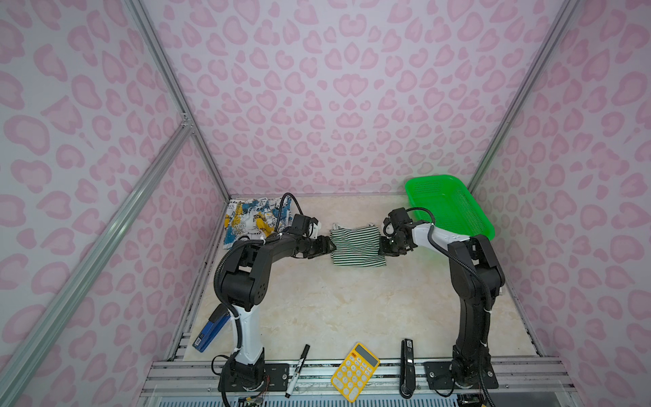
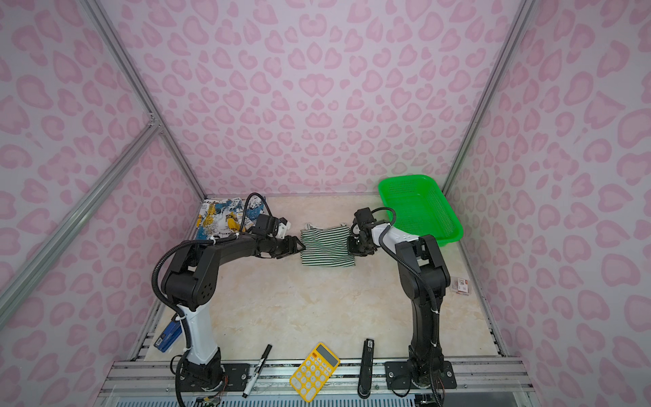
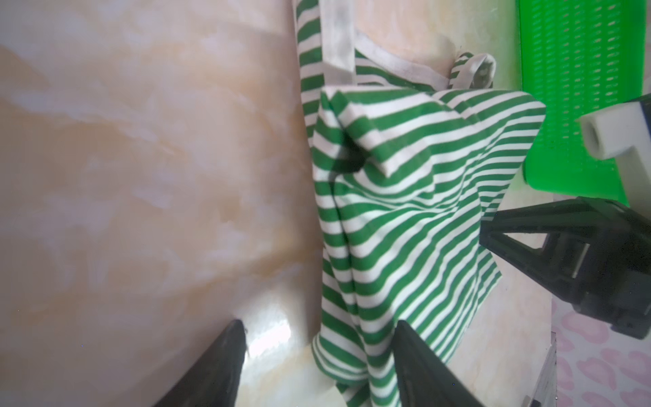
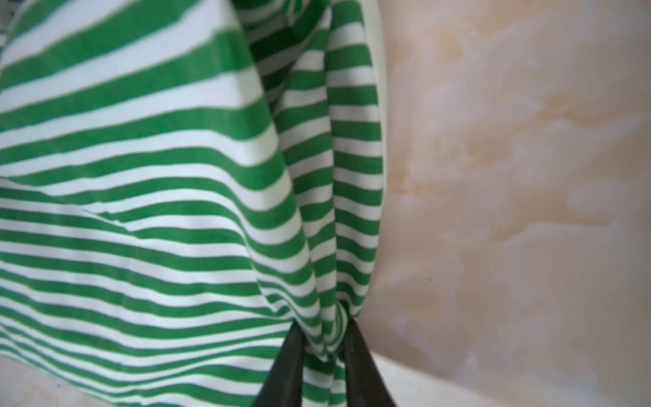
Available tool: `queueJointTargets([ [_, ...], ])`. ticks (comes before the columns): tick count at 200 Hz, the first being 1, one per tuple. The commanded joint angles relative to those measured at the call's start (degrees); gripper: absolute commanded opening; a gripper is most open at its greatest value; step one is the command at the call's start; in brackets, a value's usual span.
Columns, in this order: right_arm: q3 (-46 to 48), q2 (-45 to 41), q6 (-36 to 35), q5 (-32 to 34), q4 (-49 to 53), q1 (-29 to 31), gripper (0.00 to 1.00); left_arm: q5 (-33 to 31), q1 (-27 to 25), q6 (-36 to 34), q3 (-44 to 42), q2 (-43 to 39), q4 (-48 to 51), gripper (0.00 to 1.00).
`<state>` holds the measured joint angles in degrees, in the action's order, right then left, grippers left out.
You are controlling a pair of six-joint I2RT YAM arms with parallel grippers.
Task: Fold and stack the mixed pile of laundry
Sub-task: 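Lift the folded striped bundle with the left gripper while the right releases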
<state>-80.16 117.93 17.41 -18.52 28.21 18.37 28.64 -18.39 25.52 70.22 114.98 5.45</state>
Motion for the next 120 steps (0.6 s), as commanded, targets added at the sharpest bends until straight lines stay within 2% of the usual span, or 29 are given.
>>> queueJointTargets([
  [1,0.4,1.9,-0.1,3.9,3.3,0.0,0.10,-2.6,-1.2,1.0,1.1,1.6,-0.5,0.69],
  [37,0.5,2.9,-0.2,3.3,3.1,0.0,0.05,-2.3,-4.1,3.5,1.7,4.5,-2.4,0.68],
  [67,0.8,3.0,-0.2,2.8,2.8,0.0,0.05,-3.1,-5.3,6.6,1.8,6.4,-3.3,0.61],
  [78,0.9,2.9,-0.3,2.7,2.7,0.1,0.05,-4.0,-5.4,7.8,1.8,6.7,-3.0,0.53],
  [103,0.9,2.2,-1.0,2.3,2.6,0.1,0.07,-7.0,-5.3,8.0,3.0,6.2,-0.4,0.28],
  [120,0.8,0.4,-1.5,2.4,2.9,0.0,0.18,-9.7,-5.3,6.8,5.9,6.0,4.3,0.15],
])
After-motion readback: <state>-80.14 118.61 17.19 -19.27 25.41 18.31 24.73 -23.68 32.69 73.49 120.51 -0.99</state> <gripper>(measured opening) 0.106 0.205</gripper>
